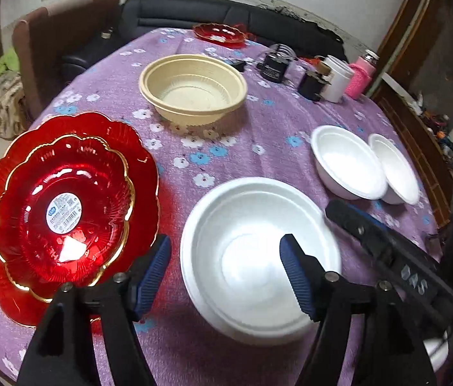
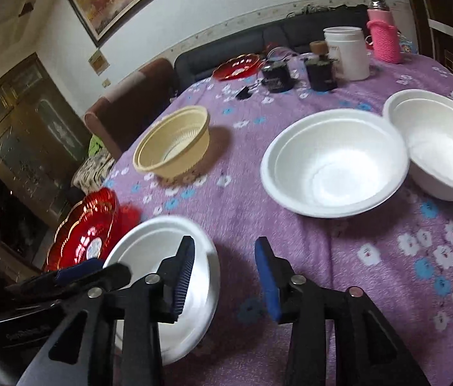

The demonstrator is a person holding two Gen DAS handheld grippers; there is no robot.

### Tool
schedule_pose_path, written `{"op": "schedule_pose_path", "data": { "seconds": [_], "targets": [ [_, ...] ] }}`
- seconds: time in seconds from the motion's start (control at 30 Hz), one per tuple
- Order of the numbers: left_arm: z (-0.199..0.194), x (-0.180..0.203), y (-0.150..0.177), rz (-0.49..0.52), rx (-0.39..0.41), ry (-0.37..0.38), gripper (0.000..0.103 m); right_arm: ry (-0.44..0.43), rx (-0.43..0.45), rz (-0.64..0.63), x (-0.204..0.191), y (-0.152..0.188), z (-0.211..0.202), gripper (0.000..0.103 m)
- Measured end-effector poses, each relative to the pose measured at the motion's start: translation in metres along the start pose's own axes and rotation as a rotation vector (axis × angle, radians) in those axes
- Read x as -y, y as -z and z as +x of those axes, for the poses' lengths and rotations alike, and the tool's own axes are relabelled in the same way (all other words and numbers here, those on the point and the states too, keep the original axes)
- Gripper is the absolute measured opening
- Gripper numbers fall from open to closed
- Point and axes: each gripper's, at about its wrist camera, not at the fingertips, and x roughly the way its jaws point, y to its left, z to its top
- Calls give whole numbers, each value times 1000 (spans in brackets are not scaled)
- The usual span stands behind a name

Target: Organize plates and bowls

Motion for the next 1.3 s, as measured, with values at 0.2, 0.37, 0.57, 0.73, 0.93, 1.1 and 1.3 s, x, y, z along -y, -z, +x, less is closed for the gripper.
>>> {"op": "schedule_pose_path", "data": {
  "seconds": [0.2, 0.37, 0.57, 0.73, 0.93, 1.1, 1.3],
  "targets": [
    [-21, -25, -24, -46, 9, 96, 69, -4, -29, -7, -4, -33, 3, 43],
    [-14, -70, -82, -170, 12, 57, 73, -61, -103, -14, -26, -83, 29, 43],
    [33, -109, -149, -293, -18, 72, 73, -39, -201, 27, -38, -126, 96, 43],
    [86, -119, -181, -314, -97, 14, 73, 15, -276, 71, -34, -143, 147, 43],
    [123, -125, -193, -348, -155, 28, 73, 44, -333, 44, -36, -143, 179, 34],
    [134, -117, -192, -308, -186, 40, 45, 48, -330, 36, -36, -140, 184, 18],
    [124, -105, -188, -268, -183, 39, 29, 49, -289, 23, -41, -143, 168, 16]
  ]
}}
